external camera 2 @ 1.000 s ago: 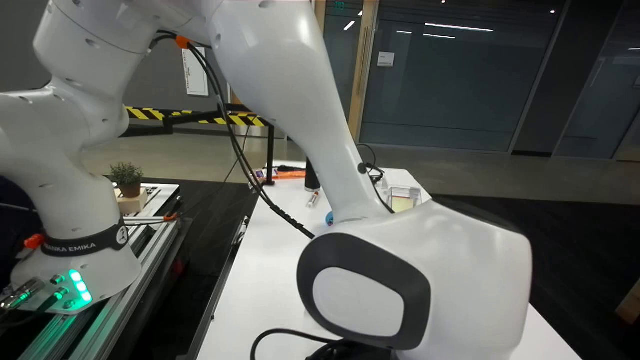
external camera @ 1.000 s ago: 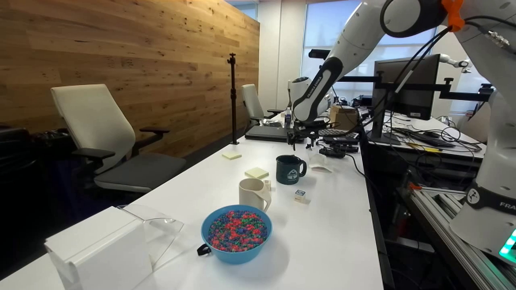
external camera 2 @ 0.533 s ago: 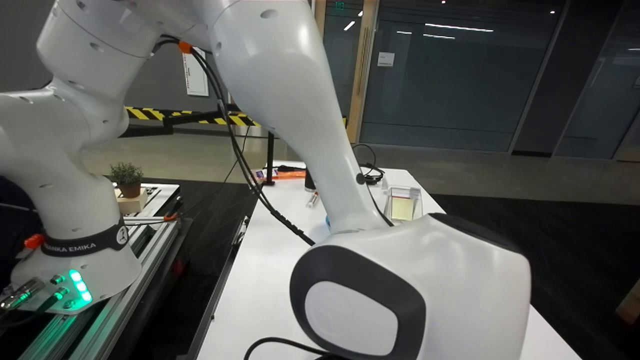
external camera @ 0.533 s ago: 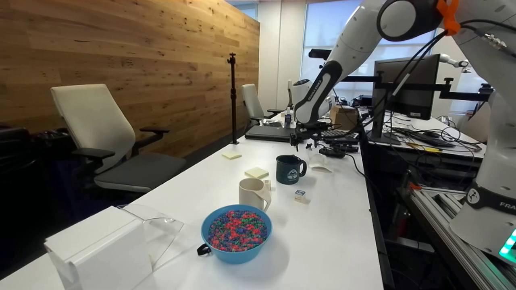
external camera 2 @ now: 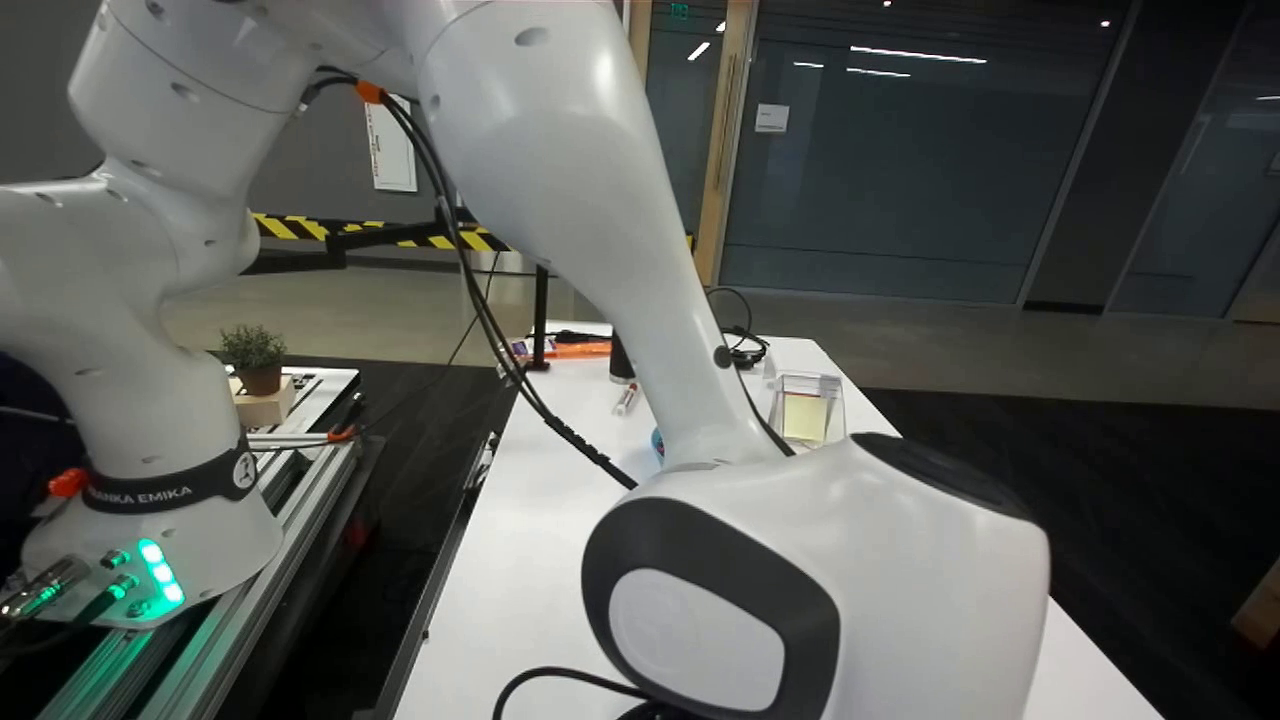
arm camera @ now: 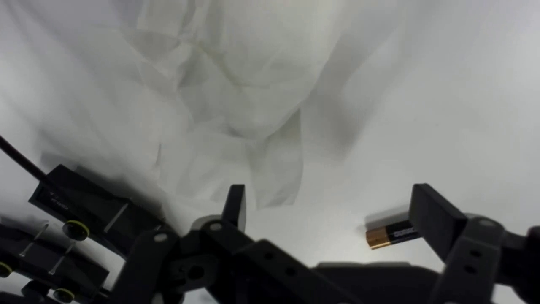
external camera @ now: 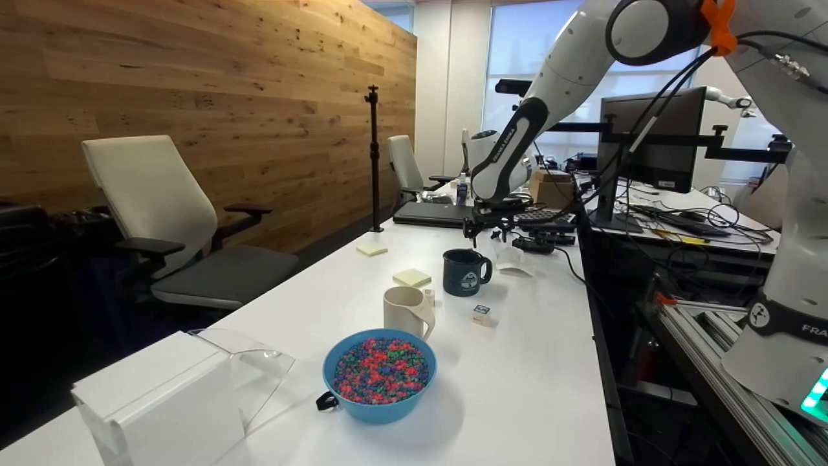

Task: Use the paper towel to wipe the surface

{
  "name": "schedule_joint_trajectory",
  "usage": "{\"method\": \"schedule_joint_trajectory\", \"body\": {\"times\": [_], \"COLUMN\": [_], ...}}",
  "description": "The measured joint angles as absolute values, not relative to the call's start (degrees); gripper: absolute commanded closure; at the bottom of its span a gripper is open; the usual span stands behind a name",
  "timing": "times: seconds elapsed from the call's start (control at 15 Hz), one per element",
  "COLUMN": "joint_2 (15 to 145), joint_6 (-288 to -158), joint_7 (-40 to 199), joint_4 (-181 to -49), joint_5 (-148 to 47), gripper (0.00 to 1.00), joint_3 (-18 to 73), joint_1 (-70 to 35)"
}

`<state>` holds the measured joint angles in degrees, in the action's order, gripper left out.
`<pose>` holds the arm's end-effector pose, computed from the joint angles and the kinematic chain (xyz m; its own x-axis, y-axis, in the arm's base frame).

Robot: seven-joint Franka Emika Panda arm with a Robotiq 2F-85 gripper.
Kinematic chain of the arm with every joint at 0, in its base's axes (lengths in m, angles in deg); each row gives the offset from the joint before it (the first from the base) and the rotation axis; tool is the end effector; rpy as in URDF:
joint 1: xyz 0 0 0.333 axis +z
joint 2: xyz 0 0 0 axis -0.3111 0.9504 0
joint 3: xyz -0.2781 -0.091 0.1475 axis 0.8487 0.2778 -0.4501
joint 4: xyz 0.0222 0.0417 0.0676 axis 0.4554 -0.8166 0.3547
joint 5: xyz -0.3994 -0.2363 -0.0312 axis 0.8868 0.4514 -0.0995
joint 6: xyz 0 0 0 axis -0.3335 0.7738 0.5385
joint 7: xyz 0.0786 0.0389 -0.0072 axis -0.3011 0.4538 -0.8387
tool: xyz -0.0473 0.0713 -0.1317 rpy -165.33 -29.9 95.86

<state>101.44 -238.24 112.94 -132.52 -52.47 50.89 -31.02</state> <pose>0.5203 -0.4549 0.0896 0.3292 -0.9130 0.2409 -0.9387 -0.2887 0.1883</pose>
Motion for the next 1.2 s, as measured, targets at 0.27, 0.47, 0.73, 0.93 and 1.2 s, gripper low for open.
{"method": "schedule_joint_trajectory", "body": {"times": [0.27, 0.47, 0.73, 0.93, 1.2], "joint_2": [100.1, 99.4, 100.2, 101.2, 101.9], "joint_6": [-238.3, -238.3, -238.6, -239.2, -239.2], "joint_7": [110.4, 110.0, 110.0, 110.0, 110.0], "joint_4": [-133.7, -133.9, -134.0, -135.1, -136.6], "joint_5": [-53.3, -53.3, -52.7, -51.5, -51.0], "gripper": [0.0, 0.0, 0.0, 0.0, 0.0], "joint_3": [49.0, 49.0, 50.0, 52.4, 54.7], "joint_1": [-31.5, -31.5, -30.6, -29.5, -29.1]}}
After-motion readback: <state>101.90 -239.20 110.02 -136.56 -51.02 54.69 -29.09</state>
